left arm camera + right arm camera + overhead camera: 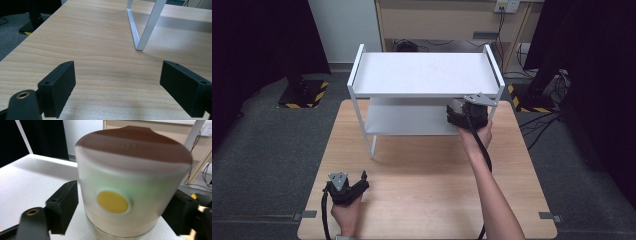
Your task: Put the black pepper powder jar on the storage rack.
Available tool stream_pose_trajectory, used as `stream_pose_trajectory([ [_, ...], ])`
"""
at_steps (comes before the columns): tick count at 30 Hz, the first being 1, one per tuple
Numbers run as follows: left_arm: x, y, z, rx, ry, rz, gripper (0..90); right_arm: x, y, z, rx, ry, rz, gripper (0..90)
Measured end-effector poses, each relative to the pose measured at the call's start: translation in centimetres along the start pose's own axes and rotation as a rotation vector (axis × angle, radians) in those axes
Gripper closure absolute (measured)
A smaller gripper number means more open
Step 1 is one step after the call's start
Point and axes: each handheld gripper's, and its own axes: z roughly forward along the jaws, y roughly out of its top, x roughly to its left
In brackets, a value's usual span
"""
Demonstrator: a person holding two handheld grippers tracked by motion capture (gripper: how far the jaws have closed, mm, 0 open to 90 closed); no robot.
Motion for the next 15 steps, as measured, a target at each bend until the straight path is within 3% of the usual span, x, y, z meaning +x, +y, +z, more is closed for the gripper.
stream_pose_trajectory([
  [9,-0.1,0.0,0.0,-0.003,0.001,0.004,12.7,1.4,-0.5,-0.7,-0.030,-0.040,-0.030,10.7],
  [15,0.1,-0.1,-0.1,-0.006,0.001,-0.006,12.9,2.1,-1.4,-1.9,-0.071,-0.068,-0.014,8.9],
])
